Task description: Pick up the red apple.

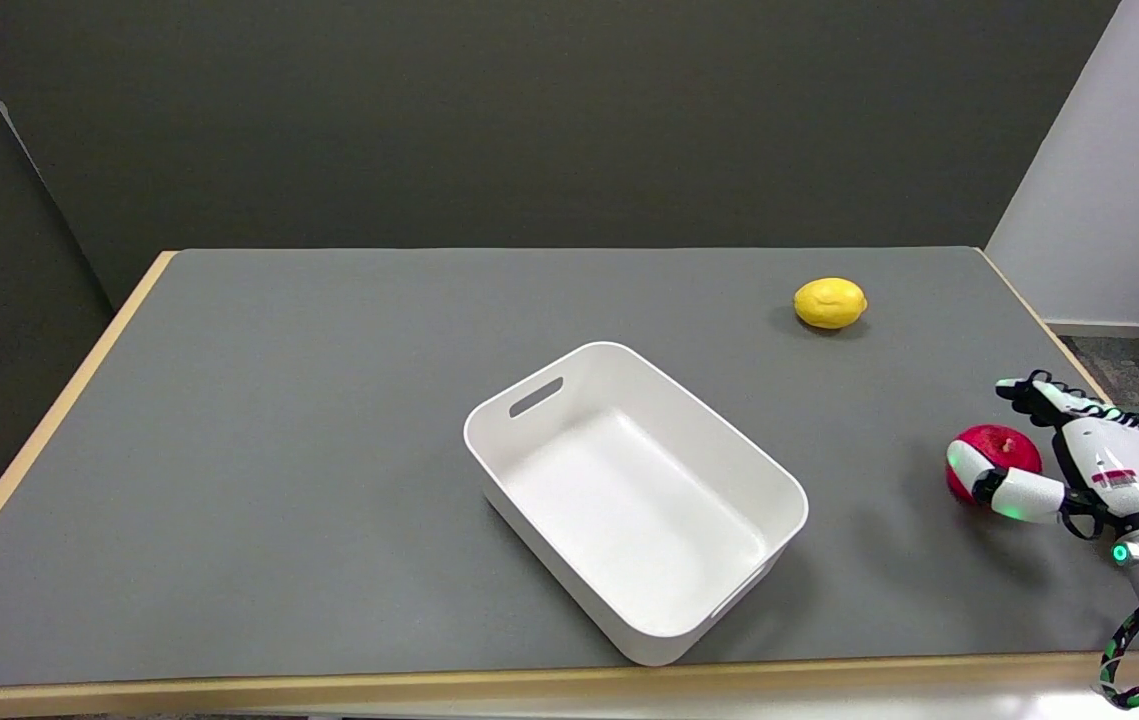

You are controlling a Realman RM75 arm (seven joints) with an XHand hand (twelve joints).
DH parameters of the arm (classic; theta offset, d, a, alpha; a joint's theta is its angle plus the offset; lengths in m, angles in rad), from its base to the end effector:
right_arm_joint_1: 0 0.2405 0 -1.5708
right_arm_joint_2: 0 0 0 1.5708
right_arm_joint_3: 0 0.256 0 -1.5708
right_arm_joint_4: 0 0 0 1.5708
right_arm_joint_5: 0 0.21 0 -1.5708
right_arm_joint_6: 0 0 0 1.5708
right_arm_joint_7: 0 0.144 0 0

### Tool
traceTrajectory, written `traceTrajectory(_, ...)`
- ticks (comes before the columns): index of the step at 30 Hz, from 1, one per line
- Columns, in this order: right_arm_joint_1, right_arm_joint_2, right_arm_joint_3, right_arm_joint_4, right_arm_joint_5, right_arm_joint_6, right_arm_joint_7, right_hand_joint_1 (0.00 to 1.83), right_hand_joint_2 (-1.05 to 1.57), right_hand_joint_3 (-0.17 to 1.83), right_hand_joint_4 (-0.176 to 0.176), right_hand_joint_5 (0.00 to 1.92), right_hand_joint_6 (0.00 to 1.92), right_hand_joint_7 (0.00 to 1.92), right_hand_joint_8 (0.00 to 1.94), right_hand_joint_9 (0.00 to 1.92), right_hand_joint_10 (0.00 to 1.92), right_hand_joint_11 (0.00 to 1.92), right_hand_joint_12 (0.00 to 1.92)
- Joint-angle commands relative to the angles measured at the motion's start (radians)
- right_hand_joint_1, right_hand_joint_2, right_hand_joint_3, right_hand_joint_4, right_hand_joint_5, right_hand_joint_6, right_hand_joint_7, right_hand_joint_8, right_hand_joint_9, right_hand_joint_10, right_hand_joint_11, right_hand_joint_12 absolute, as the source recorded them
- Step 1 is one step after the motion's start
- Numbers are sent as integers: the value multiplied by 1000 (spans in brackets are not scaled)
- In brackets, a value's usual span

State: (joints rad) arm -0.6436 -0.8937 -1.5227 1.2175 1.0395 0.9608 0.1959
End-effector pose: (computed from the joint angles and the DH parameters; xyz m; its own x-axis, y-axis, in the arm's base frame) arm -0.3036 -0.1346 0.5194 0.9612 0.2054 0.1842 -0.2565 0.4193 0.8709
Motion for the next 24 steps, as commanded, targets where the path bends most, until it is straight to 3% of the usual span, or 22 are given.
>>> traceTrajectory(1,-3,-9,-45,-6,4,-8,0,235,494,865,13,284,553,409,529,346,934,303,1556)
traceTrajectory(18,16,-10,-73,-17,-6,-4,-4,316,558,816,11,297,530,426,495,328,988,317,1551)
traceTrajectory(24,38,-6,-76,-33,-43,8,-18,646,636,894,11,316,586,470,565,421,1060,378,1616)
